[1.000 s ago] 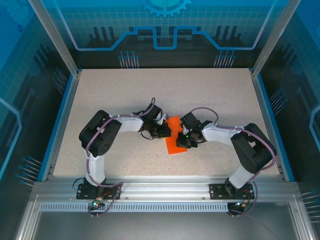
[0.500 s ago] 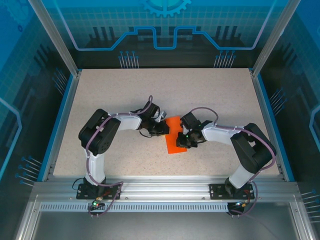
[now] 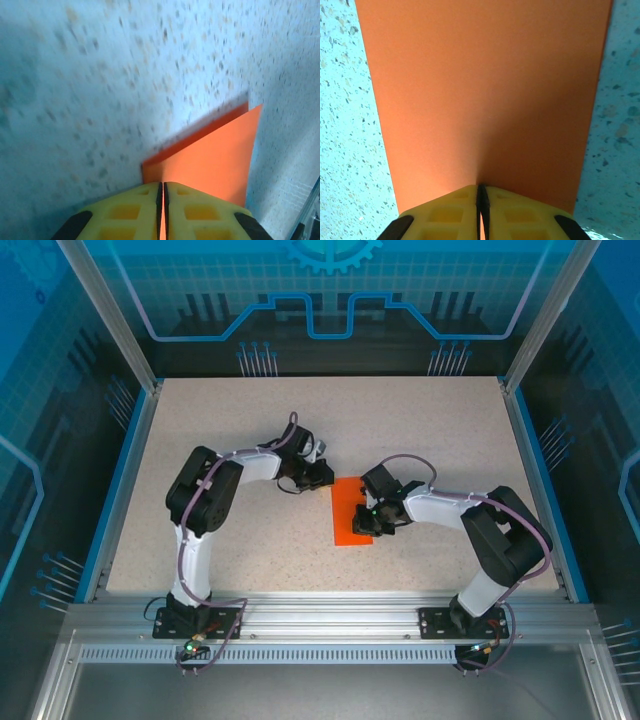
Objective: Fold a paper plane with a square sheet of paper (fold left side to right side)
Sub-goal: First fold the square sheet of paper in half at the center of the table.
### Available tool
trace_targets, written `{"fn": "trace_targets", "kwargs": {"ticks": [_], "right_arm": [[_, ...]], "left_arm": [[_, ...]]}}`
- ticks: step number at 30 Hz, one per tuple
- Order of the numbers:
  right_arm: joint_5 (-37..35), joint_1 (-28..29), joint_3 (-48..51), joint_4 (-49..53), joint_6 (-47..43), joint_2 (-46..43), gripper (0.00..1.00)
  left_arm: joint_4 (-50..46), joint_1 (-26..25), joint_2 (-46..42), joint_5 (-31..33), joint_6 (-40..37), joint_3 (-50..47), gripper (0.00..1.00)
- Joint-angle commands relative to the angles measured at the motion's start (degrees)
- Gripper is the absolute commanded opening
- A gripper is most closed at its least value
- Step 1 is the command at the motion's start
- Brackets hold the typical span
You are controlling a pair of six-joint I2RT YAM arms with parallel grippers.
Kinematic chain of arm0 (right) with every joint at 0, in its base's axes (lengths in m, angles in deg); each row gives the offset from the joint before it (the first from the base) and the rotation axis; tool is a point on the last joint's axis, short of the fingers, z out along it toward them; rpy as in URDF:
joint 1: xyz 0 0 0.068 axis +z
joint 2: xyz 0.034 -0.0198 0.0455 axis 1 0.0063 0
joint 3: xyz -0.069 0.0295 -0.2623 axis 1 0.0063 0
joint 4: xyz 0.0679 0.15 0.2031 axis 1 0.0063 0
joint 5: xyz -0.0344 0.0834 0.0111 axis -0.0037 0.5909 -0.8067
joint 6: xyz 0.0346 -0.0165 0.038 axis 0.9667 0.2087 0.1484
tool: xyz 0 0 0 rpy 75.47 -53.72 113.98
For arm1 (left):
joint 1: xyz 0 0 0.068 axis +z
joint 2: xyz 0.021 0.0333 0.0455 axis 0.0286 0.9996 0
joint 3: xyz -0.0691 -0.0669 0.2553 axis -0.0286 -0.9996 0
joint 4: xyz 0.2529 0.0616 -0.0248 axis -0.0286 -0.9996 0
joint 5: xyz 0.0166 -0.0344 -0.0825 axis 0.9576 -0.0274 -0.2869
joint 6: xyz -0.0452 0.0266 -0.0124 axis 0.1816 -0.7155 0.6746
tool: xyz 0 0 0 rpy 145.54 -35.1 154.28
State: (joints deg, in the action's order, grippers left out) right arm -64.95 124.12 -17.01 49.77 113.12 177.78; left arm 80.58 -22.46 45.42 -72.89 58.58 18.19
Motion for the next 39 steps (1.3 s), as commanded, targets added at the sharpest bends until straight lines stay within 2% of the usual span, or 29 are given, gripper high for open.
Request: {"fn": "trace_targets", "kwargs": {"ticks": [1, 13, 18, 23, 29, 31, 39], "right_arm": [[-4.68, 0.23, 3.06, 8.52, -0.56, 3.66, 0.12], [-4.42, 0.15, 3.16, 8.07, 0.25, 3.17, 0.12], [-2.42, 0.14, 3.39, 4.66, 2.66, 2.75, 0.13], [0.28, 0.23, 3.90, -3.35, 6.56, 1.41, 0.14], [0.42, 0.26, 2.66, -10.29, 7.25, -2.09, 0.18], [-1.02, 0.25, 1.50, -9.08, 5.35, -3.69, 0.23], [-9.78, -1.82, 3.40, -3.44, 0.87, -13.42, 0.54]], "left_arm": [[-1.92, 1.27, 2.49, 2.97, -1.87, 3.21, 0.13], [-5.17, 3.08, 2.89, 3.51, -4.20, 6.93, 0.14], [-6.51, 4.04, -2.85, 3.87, -5.47, 6.15, 0.20], [-7.91, 4.15, -10.78, 4.14, -5.40, 3.10, 0.32], [-7.62, 3.47, -16.14, 0.40, -2.17, -3.88, 0.34], [-7.22, 2.60, -16.54, -0.84, -1.42, -5.74, 0.34], [-5.08, -3.27, -11.18, -1.57, 1.66, -5.60, 0.33]]}}
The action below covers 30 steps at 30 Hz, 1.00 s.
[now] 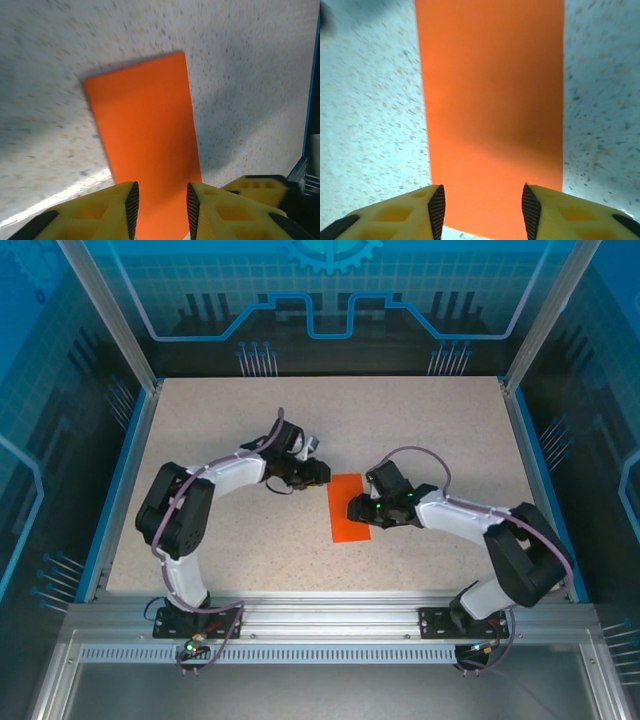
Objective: Fold a paper plane with a square sheet of paper (fold left side to right side)
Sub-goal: Fold the triangle a second time at the center of the table.
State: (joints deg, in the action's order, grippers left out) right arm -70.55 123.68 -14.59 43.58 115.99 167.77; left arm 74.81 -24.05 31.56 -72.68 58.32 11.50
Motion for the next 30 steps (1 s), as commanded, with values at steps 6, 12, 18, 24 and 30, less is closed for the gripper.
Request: {"fn": "trace_targets", "kwargs": {"ticks": [6, 12, 18, 24, 30], "right_arm": [[-1.26, -5.91, 5.10, 4.32, -3.52, -9.14, 0.69], [4.58, -8.79, 6.13, 7.56, -5.24, -10.42, 0.73], [12.46, -9.81, 5.90, 7.66, -5.00, -7.25, 0.66], [17.91, -8.88, 5.23, 4.82, -2.80, -1.45, 0.53], [18.15, -7.31, 3.42, 5.26, -1.86, 2.76, 0.52]], "left_arm": [[-0.81, -3.08, 7.97, 1.04, 1.80, 5.22, 0.33], [-2.03, -3.40, 11.11, 2.13, 1.29, 6.95, 0.33], [-3.20, -4.09, 11.44, 3.16, 0.35, 5.84, 0.33], [-2.85, -4.33, 11.38, 3.18, 0.38, 4.32, 0.32], [-2.68, -4.55, 11.34, 3.21, 0.38, 4.04, 0.32]]}}
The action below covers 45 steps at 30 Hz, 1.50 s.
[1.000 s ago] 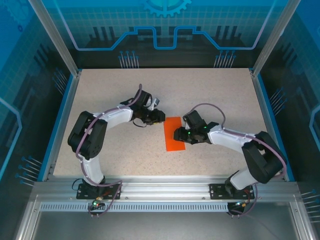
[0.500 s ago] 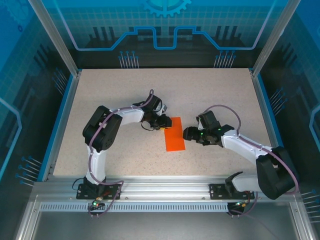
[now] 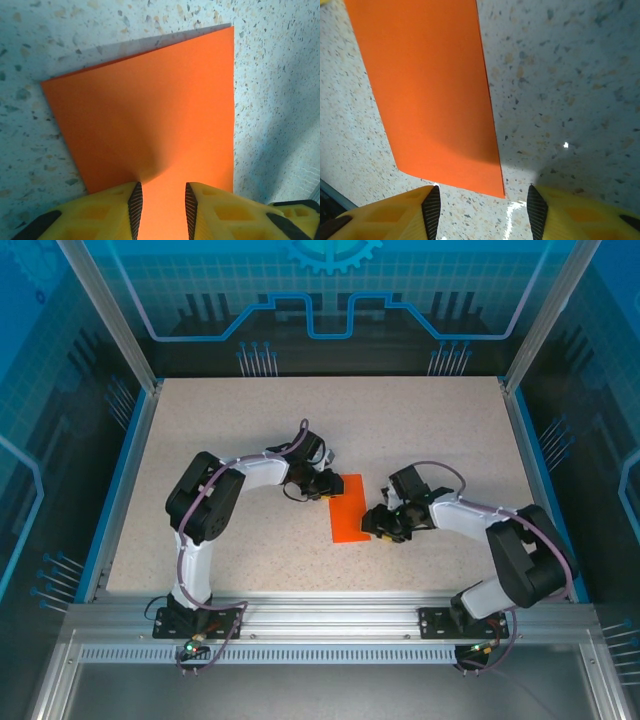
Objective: Fold a paper plane with a square sheet of paper (fold left side to right side)
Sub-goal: Fold the triangle a second time at the center of the table.
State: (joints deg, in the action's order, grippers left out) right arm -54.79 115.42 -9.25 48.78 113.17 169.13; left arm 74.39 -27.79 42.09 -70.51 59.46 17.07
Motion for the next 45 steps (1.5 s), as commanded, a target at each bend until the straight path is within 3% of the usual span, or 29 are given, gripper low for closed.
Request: {"fn": "trace_targets", "kwargs": {"ticks": [1, 14, 30, 45], "right_arm": [[2.44, 1.22, -2.21, 0.13, 1.00, 1.96, 0.52], [2.10, 3.44, -4.90, 0.22, 2.19, 4.52, 0.48], [-4.27, 3.71, -7.05, 4.64, 1.94, 3.34, 0.50], [-3.89, 4.76, -7.42, 5.52, 2.13, 6.95, 0.51]], "left_arm": [[-2.25, -0.85, 0.73, 1.02, -0.77, -1.51, 0.32], [-2.08, -0.83, 0.58, 0.84, -0.83, -1.78, 0.32], [-1.62, -0.96, 0.43, 0.79, -0.80, -2.26, 0.32], [-1.49, -0.97, 0.50, 0.71, -0.65, -2.47, 0.32]]}}
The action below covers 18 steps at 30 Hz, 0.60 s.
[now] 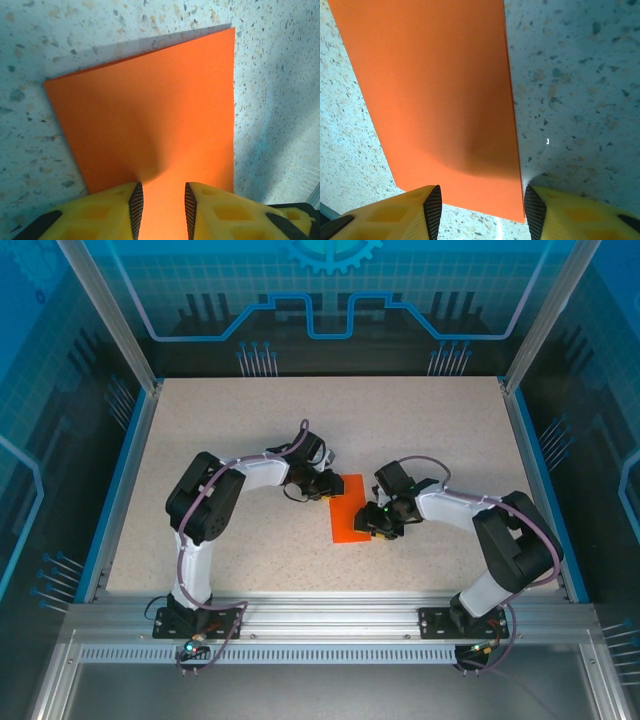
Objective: Fold a paper plane with a square sheet of paper (fold left side to right side)
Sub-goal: Fold the triangle a second time at the center of the table.
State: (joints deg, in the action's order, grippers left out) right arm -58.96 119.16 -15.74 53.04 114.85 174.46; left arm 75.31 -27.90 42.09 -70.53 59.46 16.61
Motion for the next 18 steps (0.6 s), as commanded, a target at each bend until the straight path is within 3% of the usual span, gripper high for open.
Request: {"fn": "trace_targets", "kwargs": {"ticks": [1, 18], "right_arm": [[0.54, 1.22, -0.88, 0.95, 0.57, 1.91, 0.51], [3.09, 1.10, -0.21, -6.54, 4.31, 0.00, 0.51]], "left_arm": [[-2.39, -0.82, 0.50, 0.73, -0.66, -1.99, 0.32], [-2.34, -0.96, 0.24, 0.55, -0.48, -2.24, 0.31]]}}
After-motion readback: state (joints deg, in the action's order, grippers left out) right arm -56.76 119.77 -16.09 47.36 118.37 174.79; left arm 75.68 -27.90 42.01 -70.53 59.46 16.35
